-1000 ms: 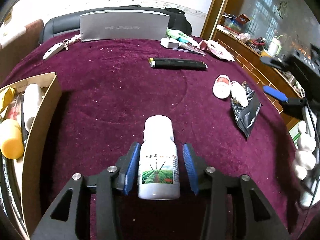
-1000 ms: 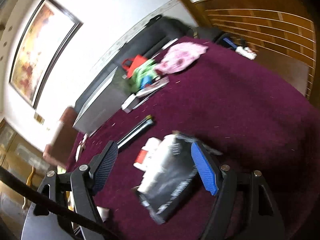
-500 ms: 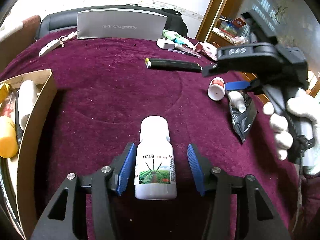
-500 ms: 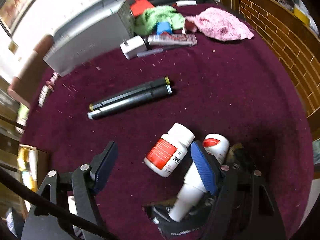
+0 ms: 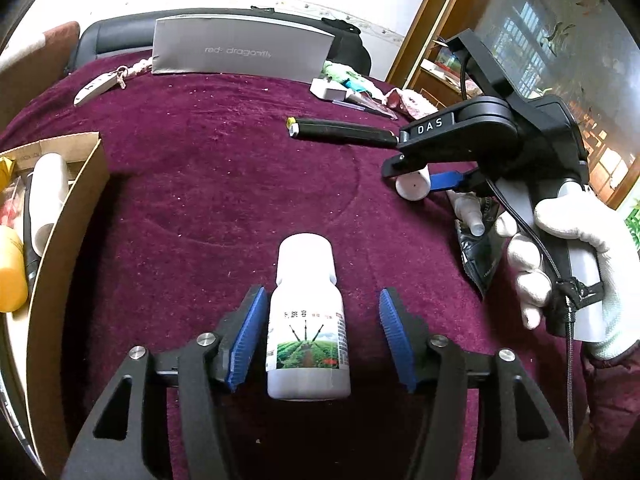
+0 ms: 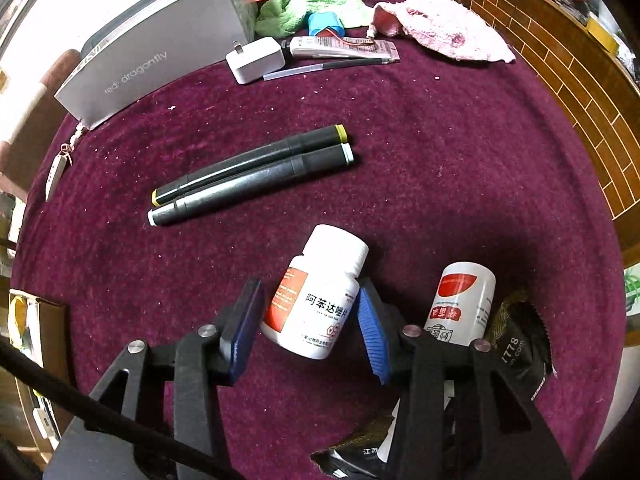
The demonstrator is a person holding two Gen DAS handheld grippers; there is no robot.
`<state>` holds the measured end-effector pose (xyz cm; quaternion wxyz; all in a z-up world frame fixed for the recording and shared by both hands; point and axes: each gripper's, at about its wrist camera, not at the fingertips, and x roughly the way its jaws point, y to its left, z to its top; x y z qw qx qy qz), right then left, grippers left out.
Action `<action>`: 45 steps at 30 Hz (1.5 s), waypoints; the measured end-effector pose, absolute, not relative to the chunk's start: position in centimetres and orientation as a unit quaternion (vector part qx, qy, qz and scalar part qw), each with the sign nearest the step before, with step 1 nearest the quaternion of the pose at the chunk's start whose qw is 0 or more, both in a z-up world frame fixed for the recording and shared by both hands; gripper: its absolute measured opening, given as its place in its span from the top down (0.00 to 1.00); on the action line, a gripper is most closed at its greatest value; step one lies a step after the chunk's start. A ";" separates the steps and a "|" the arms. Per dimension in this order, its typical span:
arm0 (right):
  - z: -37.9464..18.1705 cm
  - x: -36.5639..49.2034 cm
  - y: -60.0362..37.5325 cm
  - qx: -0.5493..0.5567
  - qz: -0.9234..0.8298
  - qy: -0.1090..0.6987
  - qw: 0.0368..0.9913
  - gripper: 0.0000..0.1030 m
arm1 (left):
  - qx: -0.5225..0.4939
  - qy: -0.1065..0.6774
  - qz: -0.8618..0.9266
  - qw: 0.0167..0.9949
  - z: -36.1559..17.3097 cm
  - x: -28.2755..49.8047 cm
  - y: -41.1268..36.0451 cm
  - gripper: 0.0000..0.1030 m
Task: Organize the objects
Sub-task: 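Grasp the white pill bottle with the right gripper, then carry the pesticide bottle into the tray with the left gripper while the right places the pill bottle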
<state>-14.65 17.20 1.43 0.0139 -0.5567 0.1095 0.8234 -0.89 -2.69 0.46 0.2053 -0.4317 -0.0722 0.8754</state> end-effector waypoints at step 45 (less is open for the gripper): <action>2.0 0.0 13.7 -0.522 0.845 0.081 -0.082 0.69 | -0.452 -0.023 0.876 0.165 1.0 0.7 -3.5 0.72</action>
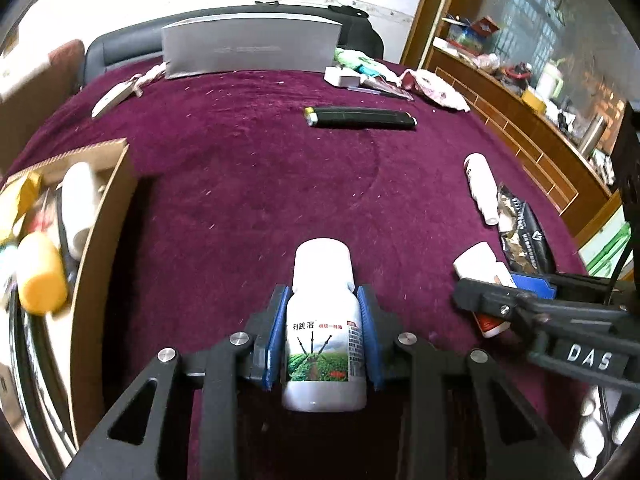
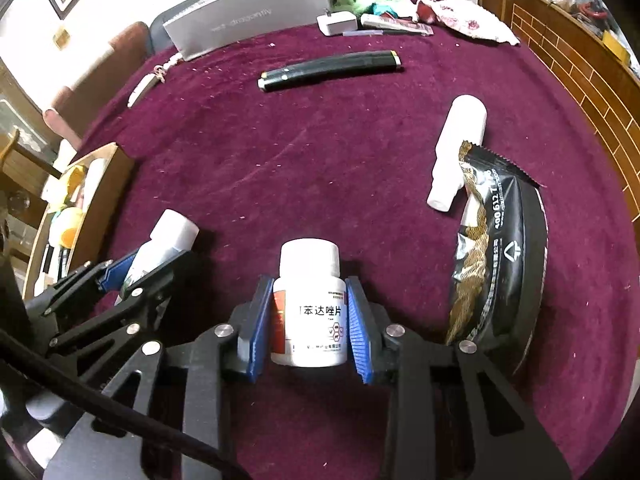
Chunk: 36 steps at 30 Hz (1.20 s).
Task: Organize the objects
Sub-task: 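Carry the pesticide bottle into the tray with the left gripper while the right places the pill bottle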
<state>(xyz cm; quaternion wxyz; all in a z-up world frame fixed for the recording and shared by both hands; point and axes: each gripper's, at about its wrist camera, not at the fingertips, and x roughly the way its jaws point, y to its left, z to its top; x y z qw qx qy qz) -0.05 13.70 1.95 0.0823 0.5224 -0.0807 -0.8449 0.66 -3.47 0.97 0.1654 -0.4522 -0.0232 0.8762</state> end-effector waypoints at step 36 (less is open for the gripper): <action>7.4 4.8 -1.7 0.493 -0.833 -0.038 0.248 0.68 | -0.364 -0.139 0.920 0.046 5.2 11.1 -23.1 0.72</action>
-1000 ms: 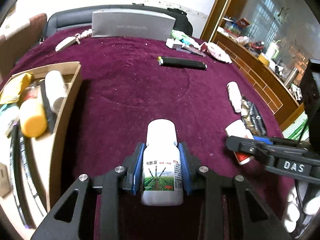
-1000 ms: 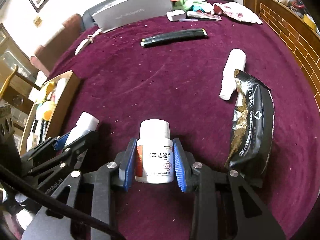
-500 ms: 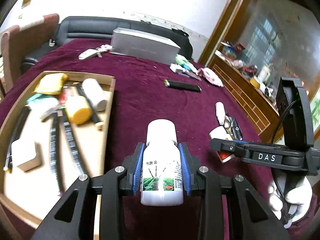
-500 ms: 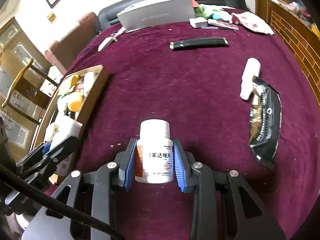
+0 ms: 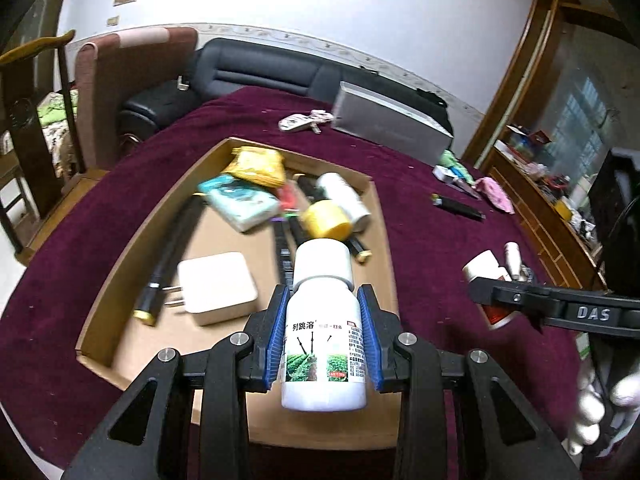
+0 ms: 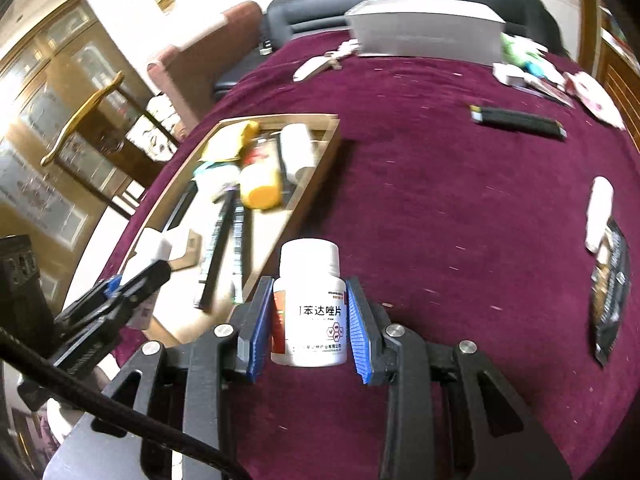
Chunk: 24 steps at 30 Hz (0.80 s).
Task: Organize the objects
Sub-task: 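Carry the pesticide bottle into the tray with the left gripper while the right places the pill bottle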
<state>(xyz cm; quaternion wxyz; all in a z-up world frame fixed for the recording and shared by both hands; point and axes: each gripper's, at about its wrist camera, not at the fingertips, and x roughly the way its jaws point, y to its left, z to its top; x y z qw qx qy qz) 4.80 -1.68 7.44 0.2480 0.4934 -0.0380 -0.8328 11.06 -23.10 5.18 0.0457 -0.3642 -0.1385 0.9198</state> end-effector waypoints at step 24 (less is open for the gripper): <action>4.0 0.4 -13.5 0.502 -0.832 0.085 0.218 0.68 | -0.398 -0.117 0.909 0.034 1.7 9.8 -25.4 0.71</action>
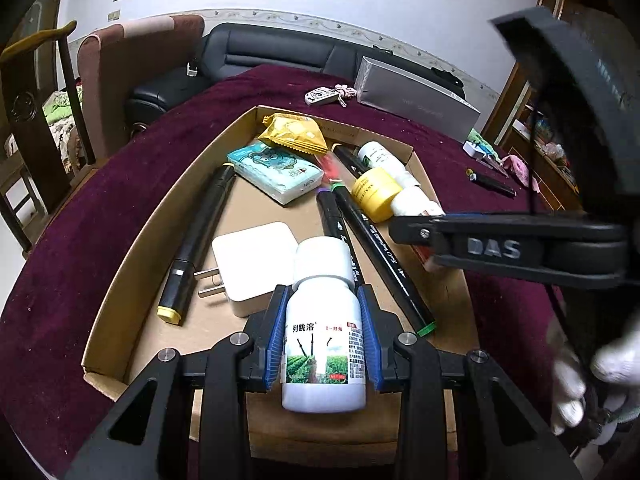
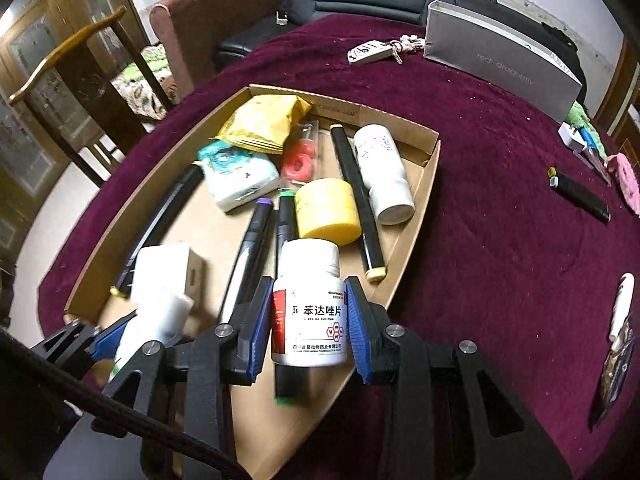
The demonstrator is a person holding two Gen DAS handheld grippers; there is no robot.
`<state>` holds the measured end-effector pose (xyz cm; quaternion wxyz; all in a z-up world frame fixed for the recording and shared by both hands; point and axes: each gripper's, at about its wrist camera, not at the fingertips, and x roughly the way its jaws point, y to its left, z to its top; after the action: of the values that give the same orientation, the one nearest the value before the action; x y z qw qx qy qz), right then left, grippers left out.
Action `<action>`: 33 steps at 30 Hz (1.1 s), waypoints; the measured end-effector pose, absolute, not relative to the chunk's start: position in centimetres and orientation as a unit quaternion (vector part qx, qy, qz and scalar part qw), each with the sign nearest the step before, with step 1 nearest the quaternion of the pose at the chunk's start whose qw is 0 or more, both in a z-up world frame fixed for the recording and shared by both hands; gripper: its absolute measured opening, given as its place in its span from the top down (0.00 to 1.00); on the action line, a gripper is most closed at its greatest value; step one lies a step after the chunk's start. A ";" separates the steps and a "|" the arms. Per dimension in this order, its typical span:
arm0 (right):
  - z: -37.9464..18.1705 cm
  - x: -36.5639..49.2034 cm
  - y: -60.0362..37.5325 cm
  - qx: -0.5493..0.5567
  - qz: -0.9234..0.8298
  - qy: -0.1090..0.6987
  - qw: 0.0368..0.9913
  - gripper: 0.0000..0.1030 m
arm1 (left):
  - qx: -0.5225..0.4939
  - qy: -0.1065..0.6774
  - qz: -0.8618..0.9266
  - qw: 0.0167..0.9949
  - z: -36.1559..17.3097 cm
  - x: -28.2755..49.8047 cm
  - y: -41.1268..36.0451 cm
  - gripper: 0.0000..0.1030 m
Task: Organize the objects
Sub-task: 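Carry the pesticide bottle into the tray with the left gripper while the right places the pill bottle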
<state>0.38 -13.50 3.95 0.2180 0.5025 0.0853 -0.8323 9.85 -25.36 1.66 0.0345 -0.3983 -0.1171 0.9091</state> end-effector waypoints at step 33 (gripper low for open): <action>1.6 -1.2 -15.4 0.510 -0.830 0.125 0.188 0.68 | -0.411 -0.145 0.899 0.038 0.5 8.8 -26.1 0.71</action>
<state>-1.22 -15.37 1.55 0.1877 0.5103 0.1252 -0.8299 8.77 -26.11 0.52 0.0376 -0.4112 -0.1454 0.8991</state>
